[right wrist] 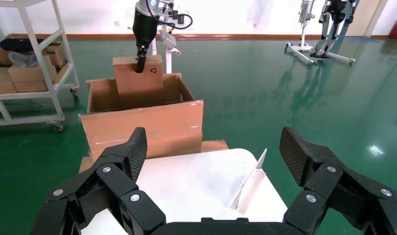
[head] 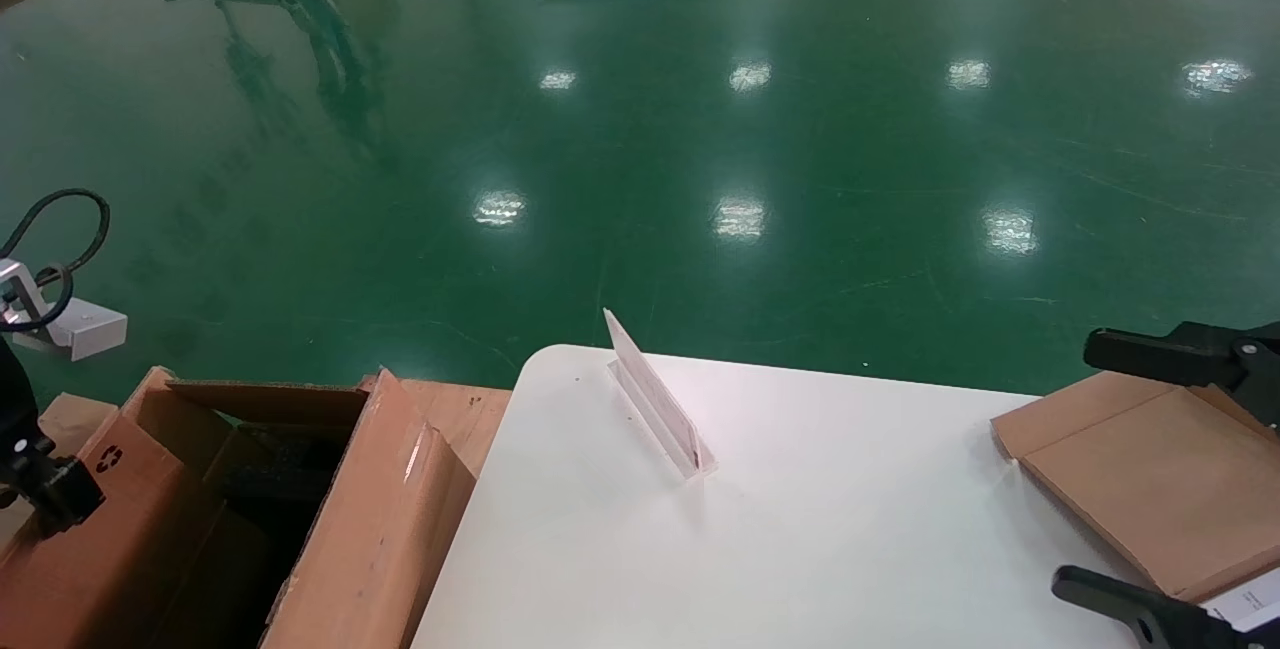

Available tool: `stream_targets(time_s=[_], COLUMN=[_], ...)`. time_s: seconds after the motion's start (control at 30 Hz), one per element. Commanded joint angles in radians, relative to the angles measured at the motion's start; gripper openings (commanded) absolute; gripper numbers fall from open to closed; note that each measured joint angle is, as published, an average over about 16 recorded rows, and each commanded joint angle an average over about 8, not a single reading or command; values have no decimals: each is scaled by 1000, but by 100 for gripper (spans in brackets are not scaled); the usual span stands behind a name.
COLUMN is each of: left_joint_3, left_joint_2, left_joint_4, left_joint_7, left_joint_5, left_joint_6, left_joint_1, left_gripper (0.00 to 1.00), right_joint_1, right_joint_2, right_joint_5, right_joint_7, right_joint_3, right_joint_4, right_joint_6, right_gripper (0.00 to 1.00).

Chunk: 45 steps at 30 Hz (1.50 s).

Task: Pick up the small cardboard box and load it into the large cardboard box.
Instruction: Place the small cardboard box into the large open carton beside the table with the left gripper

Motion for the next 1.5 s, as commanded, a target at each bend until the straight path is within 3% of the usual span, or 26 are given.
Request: stream_targets(time_s=[0.03, 0.67, 0.7, 0.93, 0.97, 1.5], left_joint_3=[0, -13, -14, -17, -18, -20], left_joint_2=[-3, 4, 5, 9, 9, 12], left_joint_4=[-2, 21, 24, 44, 47, 62], left_joint_7=[-5, -48, -49, -58, -58, -64], left_joint_5=[4, 4, 3, -5, -5, -11], left_joint_6=[-9, -68, -70, -75, -75, -77], left_joint_1=[8, 119, 125, 163, 166, 192], left_gripper=[0, 0, 4, 92, 100, 100], right_joint_1=[0, 0, 0, 0, 0, 0], right_joint_2=[0, 0, 0, 0, 0, 0], right_joint_5=[0, 0, 0, 0, 0, 0], right_joint_7=[0, 0, 0, 0, 0, 0], right_joint_3=[0, 0, 0, 0, 0, 0], right_joint_4=[0, 0, 0, 0, 0, 0], right_joint_6=[0, 0, 0, 0, 0, 0], right_gripper=[100, 100, 100, 100, 100, 100])
